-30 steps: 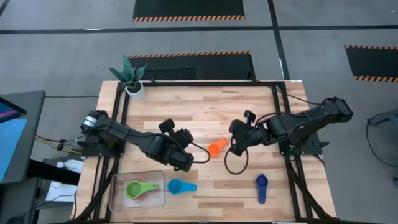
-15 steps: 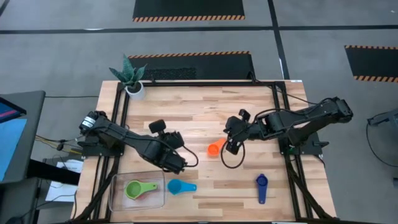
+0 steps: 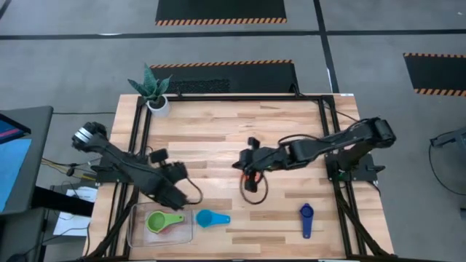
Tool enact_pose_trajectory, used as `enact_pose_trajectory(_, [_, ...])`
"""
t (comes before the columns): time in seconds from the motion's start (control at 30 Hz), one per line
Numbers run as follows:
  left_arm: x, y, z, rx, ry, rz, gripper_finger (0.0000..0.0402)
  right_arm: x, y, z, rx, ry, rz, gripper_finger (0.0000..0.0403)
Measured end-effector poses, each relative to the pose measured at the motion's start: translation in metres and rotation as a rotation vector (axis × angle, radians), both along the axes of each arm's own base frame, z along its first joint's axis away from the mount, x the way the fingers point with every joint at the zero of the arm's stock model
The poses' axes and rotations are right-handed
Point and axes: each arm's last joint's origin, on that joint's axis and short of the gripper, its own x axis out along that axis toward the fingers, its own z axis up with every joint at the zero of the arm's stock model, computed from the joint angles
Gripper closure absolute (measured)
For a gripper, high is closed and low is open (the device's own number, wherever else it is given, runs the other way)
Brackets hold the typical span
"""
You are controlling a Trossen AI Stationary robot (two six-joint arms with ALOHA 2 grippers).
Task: Nest measuring cups in basket
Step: Stack the light blue measuring cup on top of the green measuring cup in the transparent bin
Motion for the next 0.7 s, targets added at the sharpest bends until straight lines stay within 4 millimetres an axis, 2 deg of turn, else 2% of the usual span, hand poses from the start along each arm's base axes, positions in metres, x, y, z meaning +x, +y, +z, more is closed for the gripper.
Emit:
enact_pose_trajectory(0.17, [-0.039,0.009,0.014,-0.024,-0.17,0.023,0.0401,0.042,0.01,0.008,-0.007,0.011,0.051,0.0384])
enact_pose_trajectory(0.27, [-0.058,0.017,0.018,-0.049,-0.268,0.041,0.0401,0.064,0.013,0.004,-0.016,0.059,0.048,0.0384])
enact_pose_trajectory(0.43, [-0.076,0.03,0.014,-0.087,-0.366,0.051,0.0401,0.089,0.014,-0.02,0.05,0.158,-0.025,0.0381])
enact_pose_trajectory(0.57, [-0.084,0.037,0.004,-0.087,-0.359,0.033,0.0401,0.099,0.016,-0.047,0.1,0.255,-0.088,0.0383])
enact_pose_trajectory(0.7, [-0.087,0.04,-0.005,-0.078,-0.35,0.045,0.0401,0.092,0.017,-0.065,0.106,0.417,-0.144,0.0385])
